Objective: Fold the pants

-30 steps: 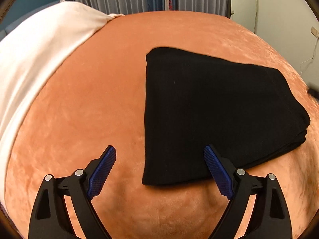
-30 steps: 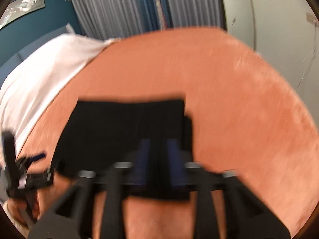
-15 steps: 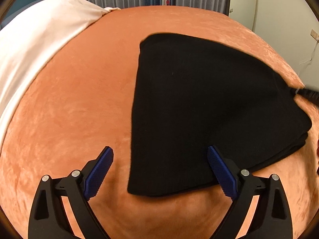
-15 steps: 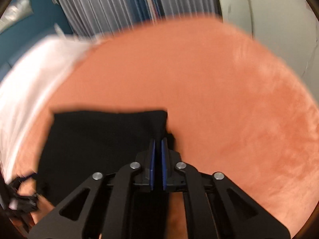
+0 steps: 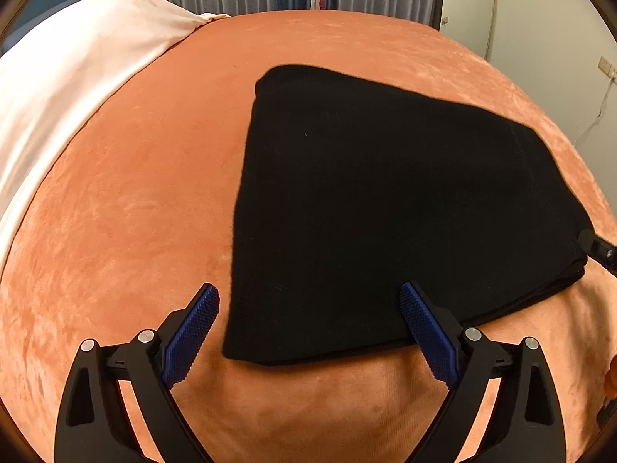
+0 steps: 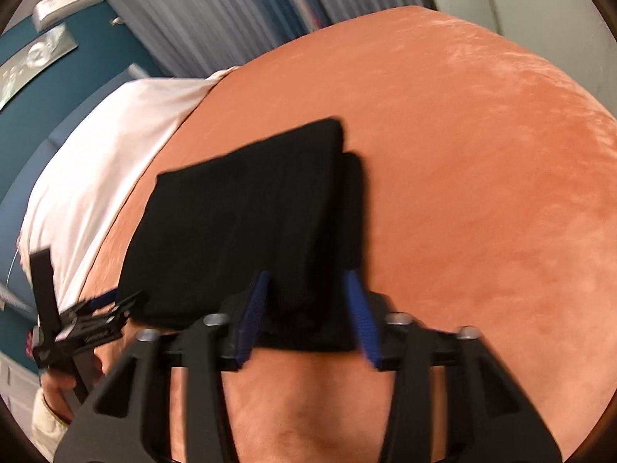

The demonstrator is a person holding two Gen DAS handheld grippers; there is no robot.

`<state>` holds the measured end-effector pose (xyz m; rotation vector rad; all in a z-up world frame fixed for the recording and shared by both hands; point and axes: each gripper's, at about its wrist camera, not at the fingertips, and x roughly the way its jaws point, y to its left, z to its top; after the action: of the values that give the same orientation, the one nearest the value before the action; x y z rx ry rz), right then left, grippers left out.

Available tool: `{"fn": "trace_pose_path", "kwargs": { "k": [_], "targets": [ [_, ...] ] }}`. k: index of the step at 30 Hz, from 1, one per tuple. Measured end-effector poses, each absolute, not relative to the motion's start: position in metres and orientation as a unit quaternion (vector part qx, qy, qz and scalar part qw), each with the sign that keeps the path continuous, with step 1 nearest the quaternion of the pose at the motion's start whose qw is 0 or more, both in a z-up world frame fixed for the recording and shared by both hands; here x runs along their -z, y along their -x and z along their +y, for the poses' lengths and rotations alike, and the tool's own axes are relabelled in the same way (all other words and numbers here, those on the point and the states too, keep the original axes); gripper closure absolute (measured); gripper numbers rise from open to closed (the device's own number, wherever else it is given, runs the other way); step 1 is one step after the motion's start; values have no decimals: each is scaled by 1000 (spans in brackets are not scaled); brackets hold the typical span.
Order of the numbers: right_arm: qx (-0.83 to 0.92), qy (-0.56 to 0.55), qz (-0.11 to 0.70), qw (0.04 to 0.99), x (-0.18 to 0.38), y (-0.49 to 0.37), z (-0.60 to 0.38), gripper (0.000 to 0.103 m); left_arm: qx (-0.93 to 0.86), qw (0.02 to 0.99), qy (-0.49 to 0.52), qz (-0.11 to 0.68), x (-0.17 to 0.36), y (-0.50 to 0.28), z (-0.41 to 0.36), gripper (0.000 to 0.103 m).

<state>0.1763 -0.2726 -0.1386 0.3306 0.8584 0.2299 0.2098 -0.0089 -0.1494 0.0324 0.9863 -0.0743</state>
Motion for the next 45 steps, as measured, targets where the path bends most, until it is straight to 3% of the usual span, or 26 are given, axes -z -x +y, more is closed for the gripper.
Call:
{"fn": "trace_pose_path", "kwargs": {
  "k": [3,5,12,13,20,24,30,34,39,42,45],
  "targets": [
    [-106,-144,401,898,134,-165,-280,91,42,880,-13,472,144,-209,-9,10],
    [-104,-155,402,897,141,-160,-288,90,51,880,-23,472,147,-209,-10,8],
    [-99,-109,377,915,127,-141,-285,62,53,877,5,478,155,-208,1,5],
    [-105,-103,378,914,128,-136,-286,62,54,877,4,478,154,-208,1,5],
    [-143,-47,397,905,142,-145,-265,63,46,876,12,481,155,-210,-2,5],
    [-145,-41,398,905,145,-160,-257,76,46,876,10,480,155,-208,-3,5],
    [-136,-73,370,916,124,-147,-277,81,49,882,-9,469,149,-205,-9,5],
    [-123,-112,437,884,174,-157,-299,82,53,879,-33,473,163,-208,-19,5],
    [-125,-125,388,905,128,-131,-311,78,54,877,32,476,151,-206,-2,6],
    [-110,-125,346,923,102,-108,-316,80,39,898,24,438,124,-191,4,6],
    [-145,-112,359,915,101,-122,-289,83,10,897,-9,441,125,-200,-1,6]
  ]
}}
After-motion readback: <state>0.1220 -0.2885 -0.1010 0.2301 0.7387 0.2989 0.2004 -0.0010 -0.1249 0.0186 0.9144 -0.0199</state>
